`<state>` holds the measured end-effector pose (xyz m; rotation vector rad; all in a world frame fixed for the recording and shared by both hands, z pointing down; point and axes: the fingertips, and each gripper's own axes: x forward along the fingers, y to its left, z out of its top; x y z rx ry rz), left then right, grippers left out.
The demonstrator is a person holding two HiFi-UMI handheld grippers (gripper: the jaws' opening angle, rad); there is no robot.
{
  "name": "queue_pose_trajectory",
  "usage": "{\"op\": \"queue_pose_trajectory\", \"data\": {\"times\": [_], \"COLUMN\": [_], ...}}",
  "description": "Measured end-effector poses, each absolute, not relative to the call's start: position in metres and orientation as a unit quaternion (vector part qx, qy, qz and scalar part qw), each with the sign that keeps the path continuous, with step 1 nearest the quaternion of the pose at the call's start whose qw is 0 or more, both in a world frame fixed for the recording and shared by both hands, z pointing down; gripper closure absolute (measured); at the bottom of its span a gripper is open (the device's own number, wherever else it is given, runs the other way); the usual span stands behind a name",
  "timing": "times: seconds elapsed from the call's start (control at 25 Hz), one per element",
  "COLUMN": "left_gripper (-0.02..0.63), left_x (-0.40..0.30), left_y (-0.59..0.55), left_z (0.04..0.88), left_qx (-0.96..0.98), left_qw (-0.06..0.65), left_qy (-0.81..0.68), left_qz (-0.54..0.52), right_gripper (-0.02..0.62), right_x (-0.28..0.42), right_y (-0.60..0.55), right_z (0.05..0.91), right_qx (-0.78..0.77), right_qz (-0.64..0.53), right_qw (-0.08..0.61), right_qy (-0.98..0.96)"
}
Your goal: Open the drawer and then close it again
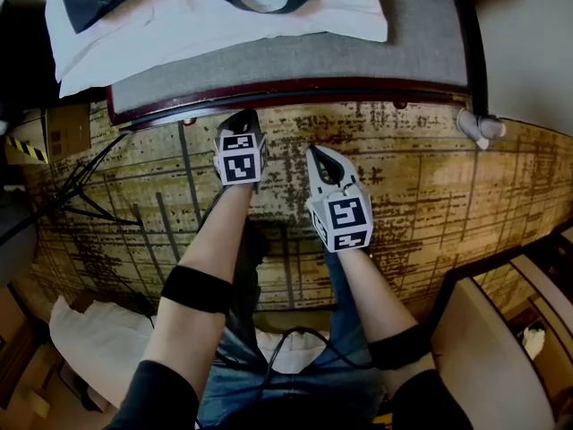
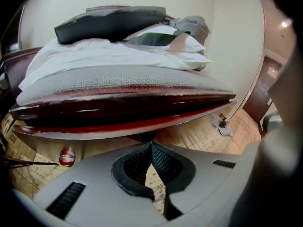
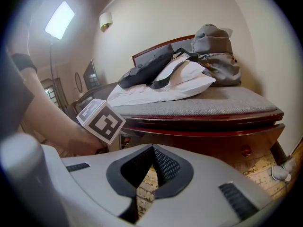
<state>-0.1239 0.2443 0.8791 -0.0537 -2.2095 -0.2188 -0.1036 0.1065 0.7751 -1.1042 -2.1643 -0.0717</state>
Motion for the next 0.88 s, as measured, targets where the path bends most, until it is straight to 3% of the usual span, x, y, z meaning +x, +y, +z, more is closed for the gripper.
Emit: {"op": "queue_pose_trajectory", "data": {"times": [0.6,0.88], "left_gripper": [0.606,0.606], "left_x": [-0.145,-0.106], "left_y": [0.255,0.261], "left_z": [0.877,0.800], "left_qx": [-0.004,-0.005], "left_qw": [0.438,0.427], "left_qy": [-0.895,-0.900], "left_qz": [-0.083,-0.085], "right_gripper": [0.594,0.594], "right_x": [-0.121,-0.115], "right_y": [0.090,0.090], "right_z": [0.771,0.715], "right_qx": [-0.410,-0.407], "right_qz": [-0.030,-0.019], "right_qw": [0.346,0.352], "right_qy": [-0.844,-0.843]}}
